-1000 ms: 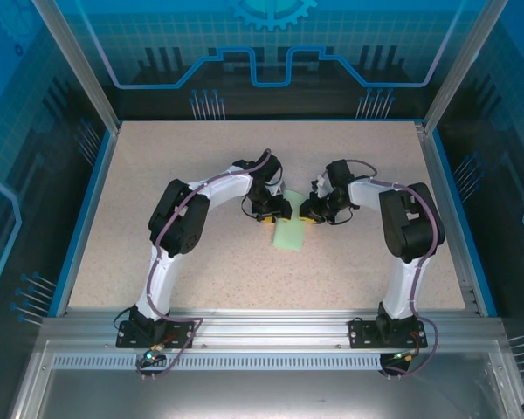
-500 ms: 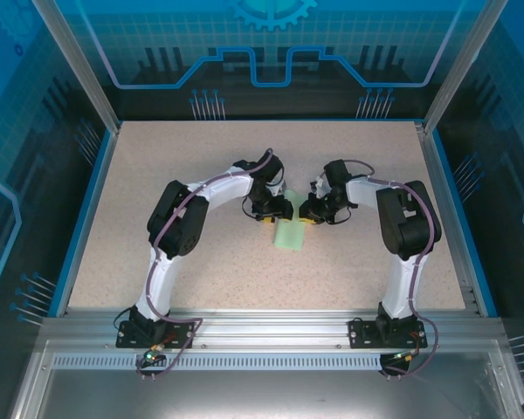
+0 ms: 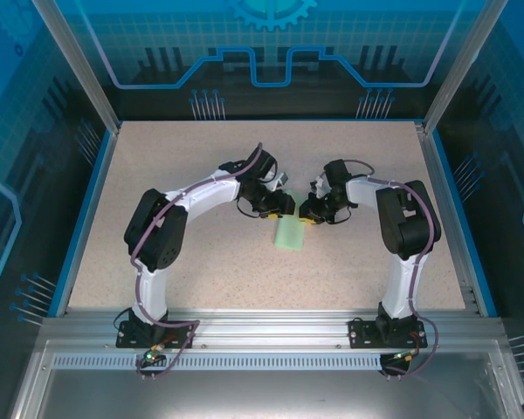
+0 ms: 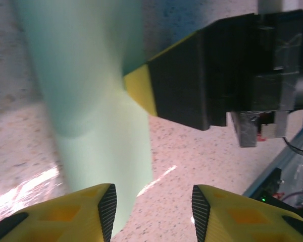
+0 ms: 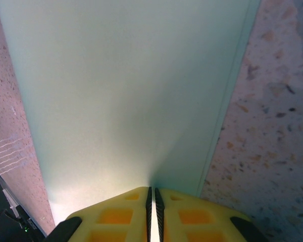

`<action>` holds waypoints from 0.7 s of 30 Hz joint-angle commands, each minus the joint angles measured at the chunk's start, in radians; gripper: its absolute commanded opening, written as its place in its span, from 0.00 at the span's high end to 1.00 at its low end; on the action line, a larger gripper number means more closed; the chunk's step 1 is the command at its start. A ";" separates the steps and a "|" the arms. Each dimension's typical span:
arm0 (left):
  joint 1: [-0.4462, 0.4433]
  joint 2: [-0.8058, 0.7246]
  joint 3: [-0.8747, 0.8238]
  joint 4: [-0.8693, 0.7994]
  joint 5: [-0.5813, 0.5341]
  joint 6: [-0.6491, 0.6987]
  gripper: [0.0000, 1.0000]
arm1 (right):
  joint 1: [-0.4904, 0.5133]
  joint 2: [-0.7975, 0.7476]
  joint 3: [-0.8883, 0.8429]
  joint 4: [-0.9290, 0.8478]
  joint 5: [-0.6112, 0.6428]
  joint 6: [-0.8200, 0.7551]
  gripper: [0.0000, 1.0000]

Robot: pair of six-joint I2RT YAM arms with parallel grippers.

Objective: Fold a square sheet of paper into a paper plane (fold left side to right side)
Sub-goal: First fold the square sheet of paper in half at the center of the table.

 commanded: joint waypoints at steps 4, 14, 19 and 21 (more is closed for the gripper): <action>-0.014 0.086 0.010 0.050 0.077 -0.031 0.53 | 0.014 0.049 0.004 -0.053 0.047 -0.010 0.86; -0.006 0.151 -0.011 -0.036 -0.067 0.006 0.53 | 0.014 0.047 0.005 -0.065 0.061 -0.014 0.85; 0.006 0.149 -0.062 -0.022 -0.070 0.005 0.53 | 0.014 0.049 0.009 -0.075 0.070 -0.018 0.86; 0.009 0.141 -0.090 -0.011 -0.065 0.004 0.54 | 0.016 0.050 0.009 -0.080 0.074 -0.020 0.86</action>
